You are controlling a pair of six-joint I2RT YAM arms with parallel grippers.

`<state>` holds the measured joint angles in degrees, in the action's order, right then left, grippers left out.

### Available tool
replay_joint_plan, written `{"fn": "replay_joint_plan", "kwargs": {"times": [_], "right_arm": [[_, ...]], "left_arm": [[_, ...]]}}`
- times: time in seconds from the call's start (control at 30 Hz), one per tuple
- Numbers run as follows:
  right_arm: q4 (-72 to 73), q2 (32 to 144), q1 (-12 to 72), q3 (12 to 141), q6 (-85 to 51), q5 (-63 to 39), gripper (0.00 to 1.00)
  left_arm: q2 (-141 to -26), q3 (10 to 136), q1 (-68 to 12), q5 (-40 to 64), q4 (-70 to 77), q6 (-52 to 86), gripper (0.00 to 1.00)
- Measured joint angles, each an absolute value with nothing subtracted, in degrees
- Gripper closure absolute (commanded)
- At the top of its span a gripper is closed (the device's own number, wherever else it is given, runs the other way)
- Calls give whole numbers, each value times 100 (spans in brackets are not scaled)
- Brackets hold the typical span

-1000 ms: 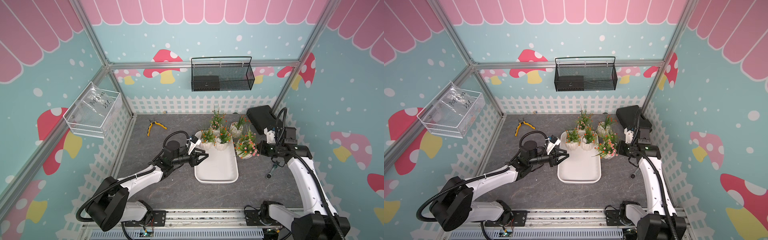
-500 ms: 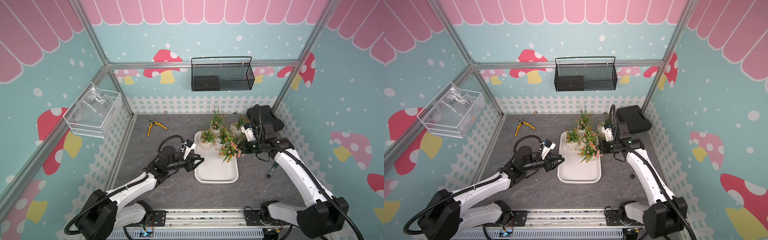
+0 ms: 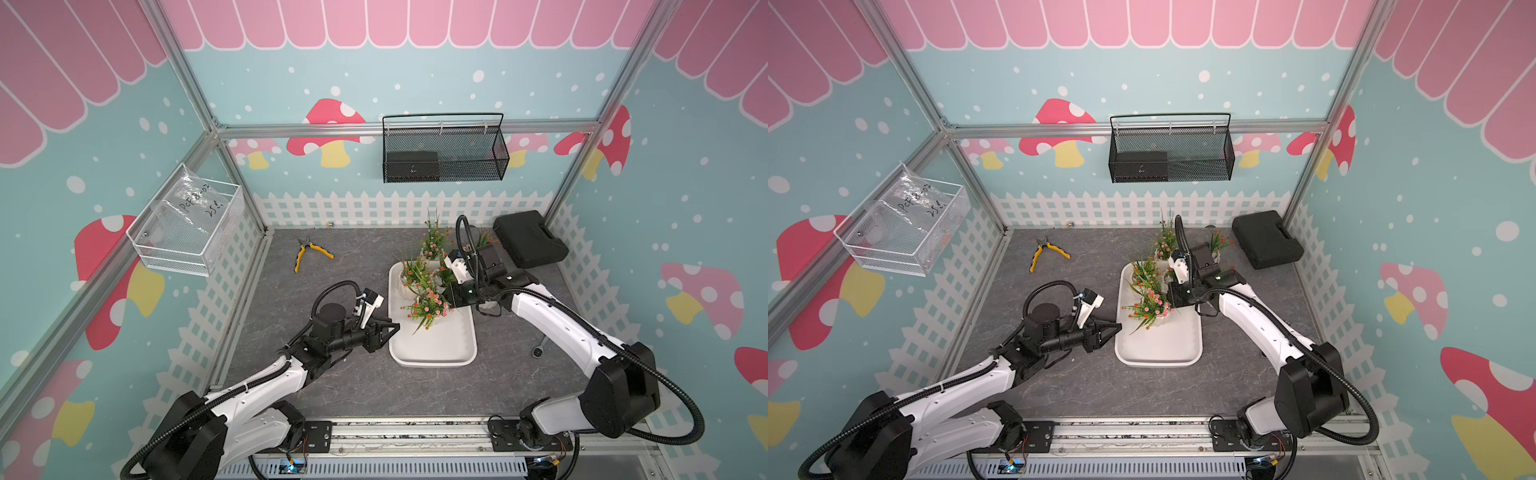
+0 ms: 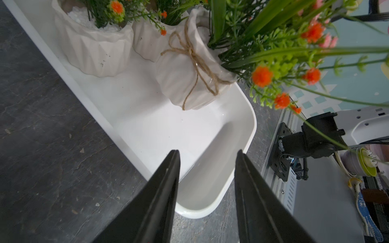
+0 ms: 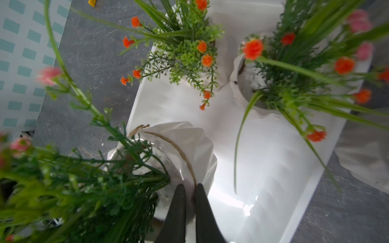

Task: Put the potted gypsophila into the storage box
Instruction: Place the baby's breath potted plant at the storage box.

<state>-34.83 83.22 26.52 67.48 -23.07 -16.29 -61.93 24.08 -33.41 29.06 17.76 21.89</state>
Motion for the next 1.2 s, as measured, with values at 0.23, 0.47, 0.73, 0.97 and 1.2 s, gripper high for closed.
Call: {"fn": "replay_joint_plan", "kwargs": {"times": [0.23,0.47,0.73,0.97,1.2], "right_arm": [[-3033,8641,3011,6748,-2672,-1428,98],[-2521,9089,3374,6753,-3046,-1223,98],[-2488,9609,3568,7004,-3293,-878,98],[-2482,9793,3568,7199,-3437,-685,98],[-2508,10020,3566,7387,-3496,-574,97]], "left_arm": [[-6049,2082,-3336,2862,1754,2119,56],[-5760,1916,-3275,2821,1721,2012,55],[-5712,1868,-3264,2812,1675,1927,55],[-5714,1861,-3236,2803,1634,1922,55],[-5931,1861,-3216,2808,1632,1925,55]]}}
